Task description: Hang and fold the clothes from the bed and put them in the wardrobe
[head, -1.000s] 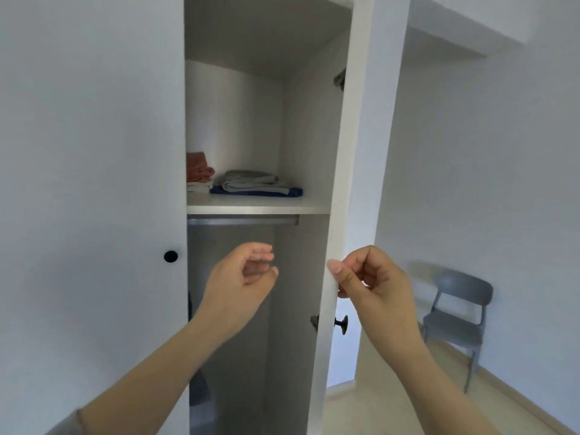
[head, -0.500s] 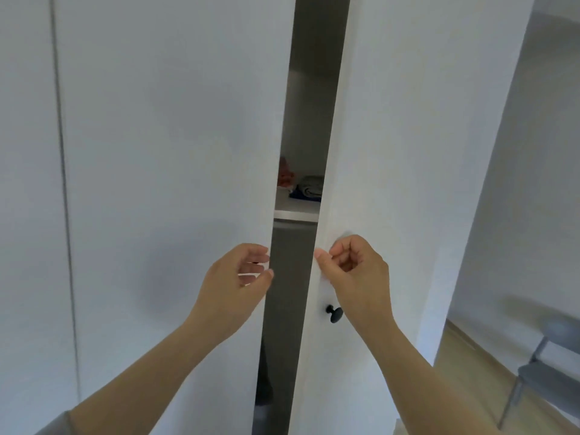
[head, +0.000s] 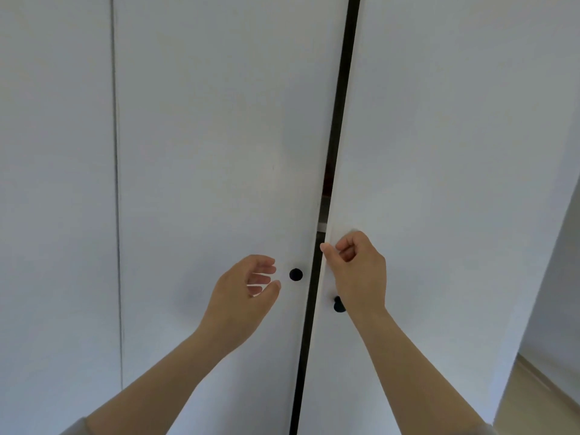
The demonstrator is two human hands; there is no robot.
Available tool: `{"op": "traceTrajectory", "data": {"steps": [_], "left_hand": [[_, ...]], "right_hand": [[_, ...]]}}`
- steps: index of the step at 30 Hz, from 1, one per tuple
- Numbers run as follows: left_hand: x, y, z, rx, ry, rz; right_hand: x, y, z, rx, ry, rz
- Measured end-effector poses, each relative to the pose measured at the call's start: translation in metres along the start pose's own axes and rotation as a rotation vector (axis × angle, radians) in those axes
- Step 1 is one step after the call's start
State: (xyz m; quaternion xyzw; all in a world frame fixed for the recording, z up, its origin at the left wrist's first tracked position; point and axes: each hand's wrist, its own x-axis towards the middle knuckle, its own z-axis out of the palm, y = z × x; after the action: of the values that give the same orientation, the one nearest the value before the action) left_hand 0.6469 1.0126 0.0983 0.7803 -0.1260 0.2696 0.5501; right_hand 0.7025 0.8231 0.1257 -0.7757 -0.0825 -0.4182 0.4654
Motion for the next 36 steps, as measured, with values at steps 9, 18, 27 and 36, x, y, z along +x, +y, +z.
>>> {"op": "traceTrajectory", "data": {"steps": [9, 18, 27, 36], "left_hand": [[0.011, -0.010, 0.005, 0.030, 0.013, -0.022], [0.015, -0.011, 0.006, 0.075, 0.011, -0.018], [0.013, -0.007, 0.001, 0.086, 0.016, -0.005], [0.002, 0.002, -0.005, 0.066, 0.016, 0.018]], "right_hand": [[0.017, 0.011, 0.021, -0.028, -0.087, 0.025], [0.028, 0.014, 0.028, 0.097, -0.264, 0.147], [0.017, 0.013, 0.027, 0.124, -0.341, 0.200], [-0.014, 0.021, -0.008, 0.158, -0.503, 0.256]]}}
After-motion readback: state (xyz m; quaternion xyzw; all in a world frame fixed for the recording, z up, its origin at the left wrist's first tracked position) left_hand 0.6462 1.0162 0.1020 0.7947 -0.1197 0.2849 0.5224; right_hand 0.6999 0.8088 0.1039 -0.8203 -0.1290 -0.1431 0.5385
